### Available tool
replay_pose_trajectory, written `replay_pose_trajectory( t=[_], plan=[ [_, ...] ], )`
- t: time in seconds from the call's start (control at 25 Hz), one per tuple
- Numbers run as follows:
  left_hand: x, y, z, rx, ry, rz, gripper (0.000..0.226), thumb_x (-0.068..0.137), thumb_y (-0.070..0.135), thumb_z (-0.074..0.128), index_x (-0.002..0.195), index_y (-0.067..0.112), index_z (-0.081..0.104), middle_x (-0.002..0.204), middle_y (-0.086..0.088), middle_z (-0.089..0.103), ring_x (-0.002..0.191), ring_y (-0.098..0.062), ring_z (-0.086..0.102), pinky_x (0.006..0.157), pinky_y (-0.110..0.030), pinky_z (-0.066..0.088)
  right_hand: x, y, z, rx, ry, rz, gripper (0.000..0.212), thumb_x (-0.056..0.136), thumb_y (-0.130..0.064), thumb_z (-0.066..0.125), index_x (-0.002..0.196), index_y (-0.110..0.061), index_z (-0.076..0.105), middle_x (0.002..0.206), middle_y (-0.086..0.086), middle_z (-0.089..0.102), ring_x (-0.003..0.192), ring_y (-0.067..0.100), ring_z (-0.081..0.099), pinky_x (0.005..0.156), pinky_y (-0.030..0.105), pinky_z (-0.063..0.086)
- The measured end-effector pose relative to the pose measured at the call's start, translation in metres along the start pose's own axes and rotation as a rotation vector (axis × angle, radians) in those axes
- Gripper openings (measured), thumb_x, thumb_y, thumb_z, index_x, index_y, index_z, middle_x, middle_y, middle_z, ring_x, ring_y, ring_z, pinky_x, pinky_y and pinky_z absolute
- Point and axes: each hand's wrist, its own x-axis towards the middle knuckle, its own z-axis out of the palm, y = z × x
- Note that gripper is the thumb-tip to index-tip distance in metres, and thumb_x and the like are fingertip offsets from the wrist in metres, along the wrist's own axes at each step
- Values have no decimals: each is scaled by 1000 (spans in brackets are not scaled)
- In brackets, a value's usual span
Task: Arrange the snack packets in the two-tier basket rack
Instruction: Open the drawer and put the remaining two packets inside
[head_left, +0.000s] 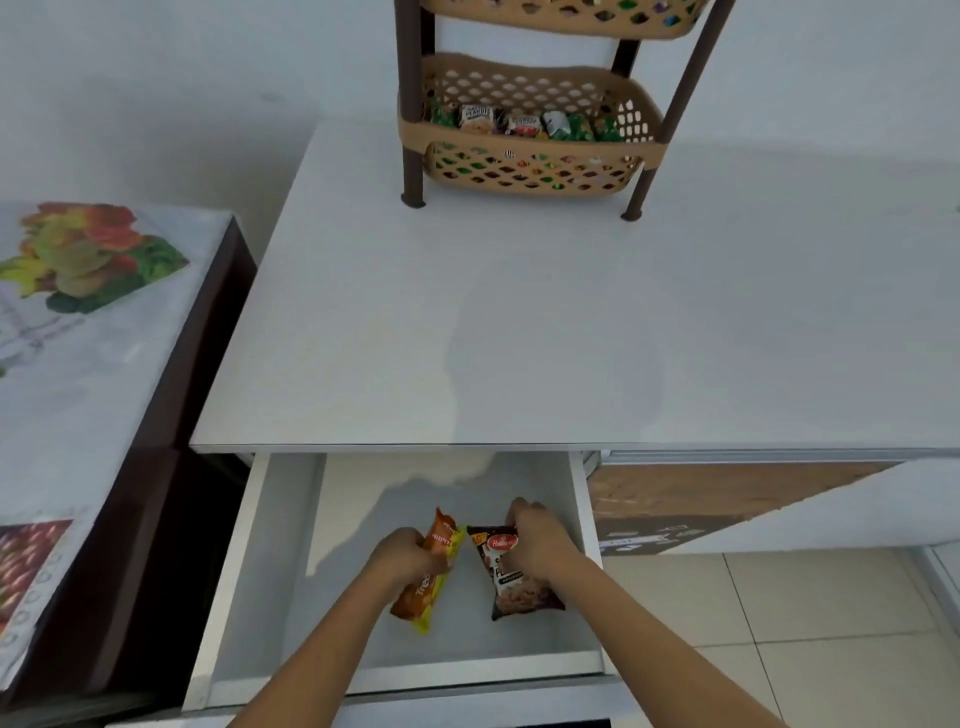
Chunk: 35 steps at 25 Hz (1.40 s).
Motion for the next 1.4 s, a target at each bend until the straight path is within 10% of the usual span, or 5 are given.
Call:
replay_pose_trajectory(
  t=[0.28, 0.48, 0.76, 1.08, 1.4],
  plan=[
    [46, 0, 43, 159, -191, -182, 39, 85, 22, 68, 117, 3, 54, 121, -18, 63, 106, -30, 65, 86, -37, 56, 41, 23, 49, -130, -115, 95, 33, 89, -3, 57, 122, -8, 57, 133, 13, 41, 109, 26, 56, 91, 27, 46],
    [58, -6, 51, 397, -112, -94, 44, 81, 30, 67, 118, 8, 56, 114, -9, 66, 99, -21, 67, 69, -27, 51, 40, 25, 54, -245, -16, 52, 44, 90, 5, 48, 130, -13, 52, 131, 13, 40, 103, 30, 58, 87, 30, 50],
    [39, 7, 32, 684, 16, -37, 33, 91, 32, 53, 116, 11, 59, 119, -6, 62, 105, -20, 60, 85, -29, 50, 6, 7, 28, -188, 148, -52, 38, 93, -15, 55, 131, -17, 50, 131, 10, 46, 108, 30, 58, 85, 37, 54],
    [-115, -6, 36, 340, 371, 853, 27, 96, 46, 41, 108, 33, 62, 93, 17, 65, 81, 0, 58, 70, -24, 50, -127, 17, 27, 29, 559, -452, 20, 93, -28, 52, 98, -19, 69, 89, -3, 67, 79, 16, 62, 67, 25, 48],
    [-141, -63, 72, 676, 683, 1123, 31, 93, 46, 50, 109, 29, 71, 96, 15, 72, 75, -7, 64, 64, -22, 48, -169, 56, 51, -268, 685, -703, 36, 89, -39, 49, 102, -17, 75, 90, -6, 71, 76, 12, 67, 67, 24, 52]
  ],
)
